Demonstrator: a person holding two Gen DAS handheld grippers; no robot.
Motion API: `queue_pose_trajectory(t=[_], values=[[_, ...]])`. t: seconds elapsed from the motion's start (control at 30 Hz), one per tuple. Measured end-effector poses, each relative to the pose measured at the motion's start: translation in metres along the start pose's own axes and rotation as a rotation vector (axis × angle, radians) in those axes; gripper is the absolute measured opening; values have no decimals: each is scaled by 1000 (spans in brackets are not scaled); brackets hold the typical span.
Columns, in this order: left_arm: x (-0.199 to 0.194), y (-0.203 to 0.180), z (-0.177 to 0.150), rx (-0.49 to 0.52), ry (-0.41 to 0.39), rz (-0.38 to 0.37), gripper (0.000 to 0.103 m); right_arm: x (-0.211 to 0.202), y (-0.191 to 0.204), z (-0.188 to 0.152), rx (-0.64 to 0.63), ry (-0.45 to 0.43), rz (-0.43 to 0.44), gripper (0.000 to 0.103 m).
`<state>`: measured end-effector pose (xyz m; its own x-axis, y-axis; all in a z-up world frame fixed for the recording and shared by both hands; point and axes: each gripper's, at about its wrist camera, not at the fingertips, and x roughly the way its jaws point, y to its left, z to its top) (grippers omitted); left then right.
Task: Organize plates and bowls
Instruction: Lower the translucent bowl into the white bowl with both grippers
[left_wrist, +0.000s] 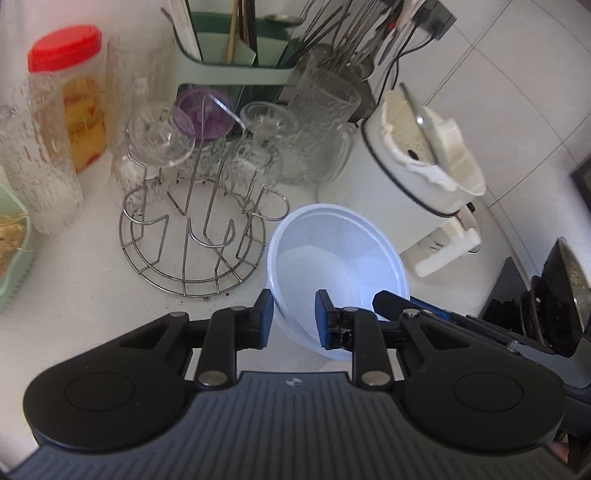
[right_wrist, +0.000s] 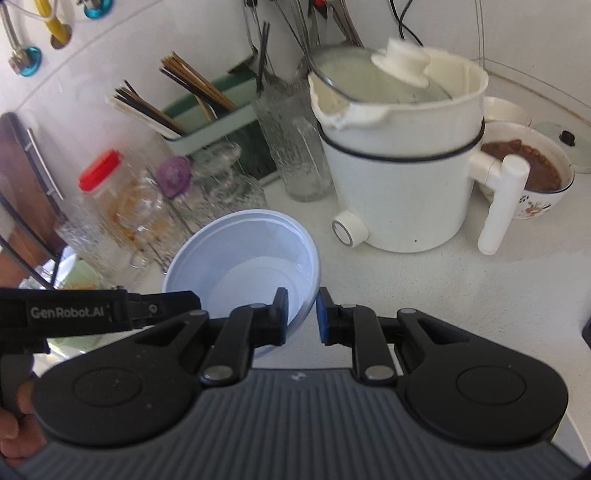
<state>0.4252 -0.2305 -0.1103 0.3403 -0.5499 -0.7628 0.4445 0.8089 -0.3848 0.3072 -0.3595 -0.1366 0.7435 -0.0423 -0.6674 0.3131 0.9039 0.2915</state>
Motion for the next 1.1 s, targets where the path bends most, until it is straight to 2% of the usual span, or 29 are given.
queue_pose_trajectory(t=[0.3, 0.63, 0.93, 1.1], values=[[-55, -7, -8, 22, 7, -2, 28, -48, 20, -3, 14, -24, 22, 19], [-89, -8, -25, 44, -13, -6, 28, -75, 32, -18, 27, -31, 39, 21], [-106, 7, -43, 39, -21, 7, 28, -77, 43, -35, 59, -16, 76, 21], [-117, 20, -47, 34, -40, 19, 28, -77, 56, -36, 33, -19, 95, 21]])
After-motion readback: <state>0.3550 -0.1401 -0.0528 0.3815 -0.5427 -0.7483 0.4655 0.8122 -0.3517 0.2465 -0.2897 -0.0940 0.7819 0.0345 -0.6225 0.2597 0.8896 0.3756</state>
